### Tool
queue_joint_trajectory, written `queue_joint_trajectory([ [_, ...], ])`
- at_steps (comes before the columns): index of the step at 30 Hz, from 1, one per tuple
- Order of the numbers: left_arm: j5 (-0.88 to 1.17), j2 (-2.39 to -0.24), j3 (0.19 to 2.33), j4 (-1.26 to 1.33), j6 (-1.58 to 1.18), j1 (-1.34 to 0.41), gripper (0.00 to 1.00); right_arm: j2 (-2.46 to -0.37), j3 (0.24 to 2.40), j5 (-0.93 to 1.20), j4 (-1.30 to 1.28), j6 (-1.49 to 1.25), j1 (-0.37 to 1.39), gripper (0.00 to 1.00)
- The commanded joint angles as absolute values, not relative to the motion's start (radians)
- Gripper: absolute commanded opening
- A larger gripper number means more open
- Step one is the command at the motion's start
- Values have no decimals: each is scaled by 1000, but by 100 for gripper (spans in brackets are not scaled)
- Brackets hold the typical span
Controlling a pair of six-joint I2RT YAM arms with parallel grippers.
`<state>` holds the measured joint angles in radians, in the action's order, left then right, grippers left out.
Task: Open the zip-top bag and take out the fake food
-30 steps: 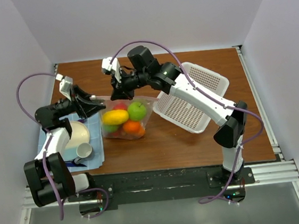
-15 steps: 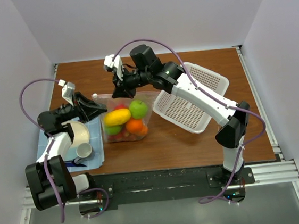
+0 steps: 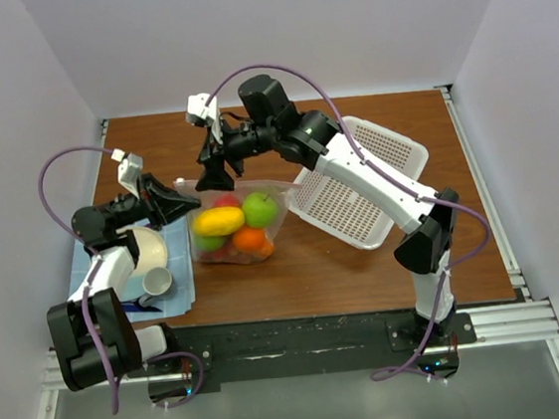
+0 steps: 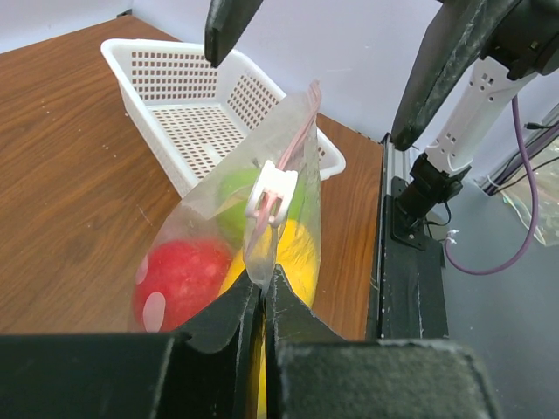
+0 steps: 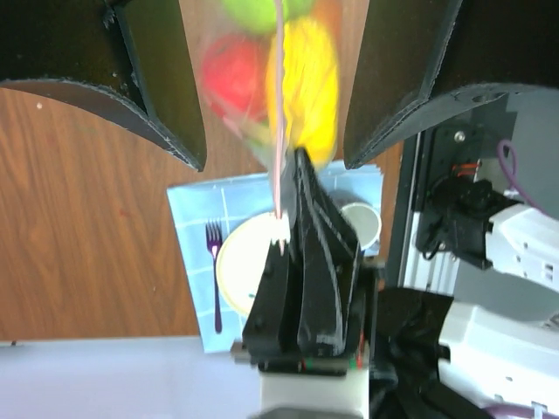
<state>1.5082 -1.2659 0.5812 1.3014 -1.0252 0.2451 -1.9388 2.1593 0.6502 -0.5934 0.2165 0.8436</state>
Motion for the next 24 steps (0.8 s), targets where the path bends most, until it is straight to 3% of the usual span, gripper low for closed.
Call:
queue_joint_trajectory([
  [1, 1560, -1249, 612, 1896, -1008, 235, 7, -1960, 2211, 660, -566, 213, 874, 68],
  [14, 1574, -1256, 607, 1896, -1006, 216, 7, -1953, 2126, 508, -430, 219, 931, 60],
  [24, 1583, -1252, 594, 1896, -1003, 216, 7, -1971, 2148, 505, -449, 216, 931, 29],
])
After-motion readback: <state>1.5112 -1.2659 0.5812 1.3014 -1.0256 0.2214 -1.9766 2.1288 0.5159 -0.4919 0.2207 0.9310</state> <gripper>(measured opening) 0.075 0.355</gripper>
